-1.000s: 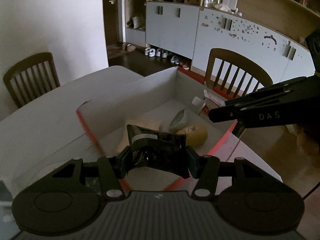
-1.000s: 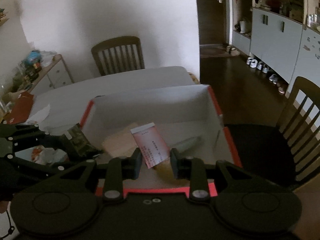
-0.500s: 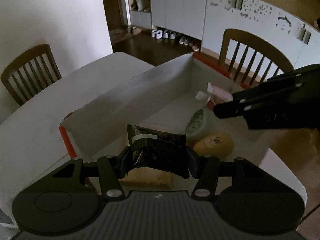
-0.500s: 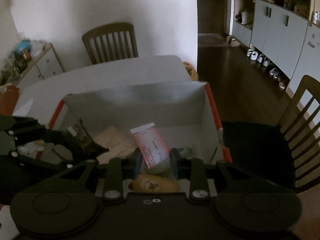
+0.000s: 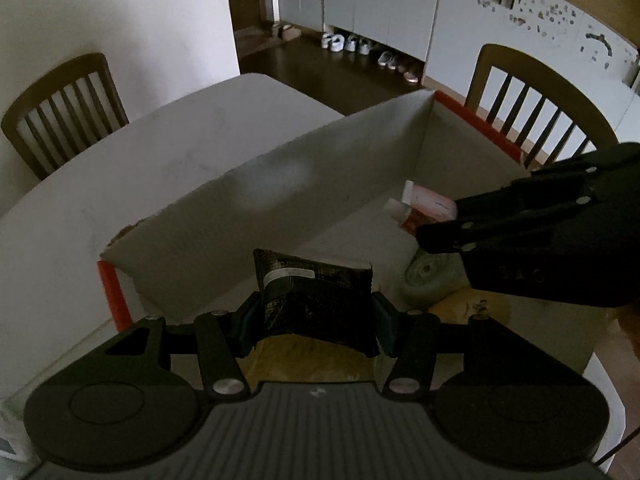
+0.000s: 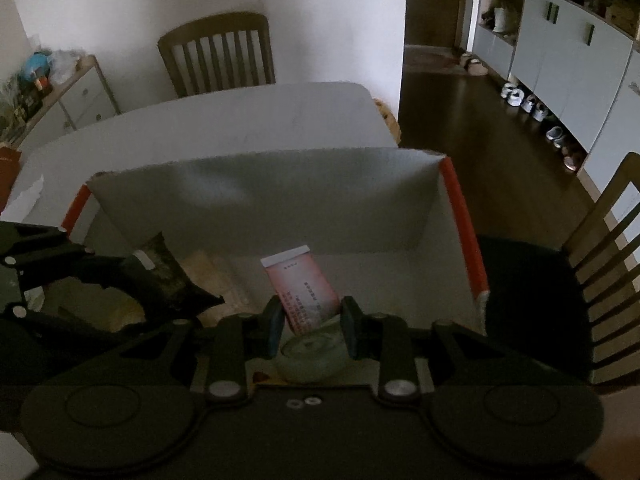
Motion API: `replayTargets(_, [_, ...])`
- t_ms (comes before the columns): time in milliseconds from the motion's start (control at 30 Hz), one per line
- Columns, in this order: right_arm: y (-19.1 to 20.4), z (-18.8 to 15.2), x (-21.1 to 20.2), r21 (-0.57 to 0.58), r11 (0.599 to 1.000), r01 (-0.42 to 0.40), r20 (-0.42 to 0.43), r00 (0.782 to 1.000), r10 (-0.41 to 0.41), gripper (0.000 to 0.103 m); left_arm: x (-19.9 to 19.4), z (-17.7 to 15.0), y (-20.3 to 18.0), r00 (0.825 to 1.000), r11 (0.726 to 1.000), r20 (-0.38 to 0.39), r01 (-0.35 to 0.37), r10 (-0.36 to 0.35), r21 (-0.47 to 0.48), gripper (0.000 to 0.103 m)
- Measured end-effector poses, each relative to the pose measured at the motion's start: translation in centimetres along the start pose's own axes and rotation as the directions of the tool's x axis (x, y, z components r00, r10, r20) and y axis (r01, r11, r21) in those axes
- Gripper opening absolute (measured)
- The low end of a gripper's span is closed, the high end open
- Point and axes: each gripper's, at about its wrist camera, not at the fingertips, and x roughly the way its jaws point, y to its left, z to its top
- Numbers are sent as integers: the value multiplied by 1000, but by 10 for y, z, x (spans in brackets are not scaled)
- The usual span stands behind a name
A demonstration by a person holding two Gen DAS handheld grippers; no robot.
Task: Organize objects
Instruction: 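Open the right tool to drop the carton while the left tool releases the black bag in the box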
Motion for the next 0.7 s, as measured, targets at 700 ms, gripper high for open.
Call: replayTargets(700, [0,0,11,-26,1000,5,-64,998,-7,30,15,-1,3,999,999,-33,21,-22,-27,68])
